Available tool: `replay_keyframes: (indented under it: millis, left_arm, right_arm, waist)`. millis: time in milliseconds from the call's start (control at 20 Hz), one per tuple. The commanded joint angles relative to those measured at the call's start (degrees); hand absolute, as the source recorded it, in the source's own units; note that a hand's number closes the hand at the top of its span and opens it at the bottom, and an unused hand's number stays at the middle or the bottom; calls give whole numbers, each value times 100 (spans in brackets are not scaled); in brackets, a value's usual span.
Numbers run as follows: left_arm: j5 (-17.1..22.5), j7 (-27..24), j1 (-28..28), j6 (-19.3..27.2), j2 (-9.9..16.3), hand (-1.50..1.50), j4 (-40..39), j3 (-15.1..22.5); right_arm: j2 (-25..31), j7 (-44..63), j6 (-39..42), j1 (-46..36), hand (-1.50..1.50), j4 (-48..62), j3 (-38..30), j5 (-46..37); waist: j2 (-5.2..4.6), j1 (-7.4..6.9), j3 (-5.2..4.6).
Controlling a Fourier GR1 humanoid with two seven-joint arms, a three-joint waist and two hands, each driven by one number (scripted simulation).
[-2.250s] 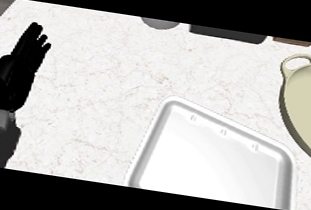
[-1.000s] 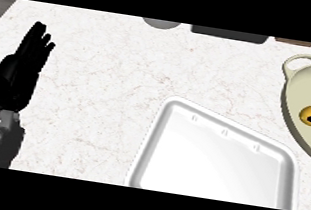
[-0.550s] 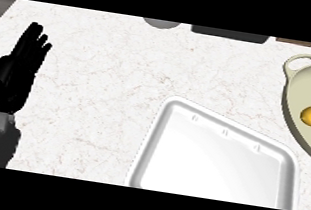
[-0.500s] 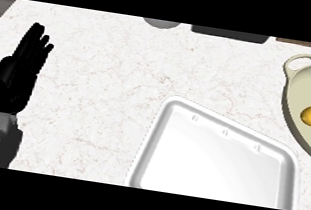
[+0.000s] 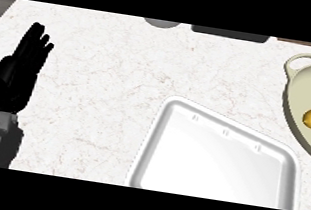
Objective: Pick the lemon from the tray and place it in the pot
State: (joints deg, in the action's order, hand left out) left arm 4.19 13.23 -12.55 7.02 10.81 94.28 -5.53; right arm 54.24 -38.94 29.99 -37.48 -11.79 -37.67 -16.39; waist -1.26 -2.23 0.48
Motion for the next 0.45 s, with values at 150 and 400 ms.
replay_keyframes:
  millis: [150,400]
  left_arm:
    - [-55,-85,-56,22,38,0,-98,-58]
    - [57,3,-108,-20,-4,0,-57,-55]
  right_arm:
    - [231,-742,848,406,-150,-26,-13,94]
    - [349,-702,1059,497,-150,-83,67,115]
  waist:
    - [-9,41,16]
    - [10,18,18]
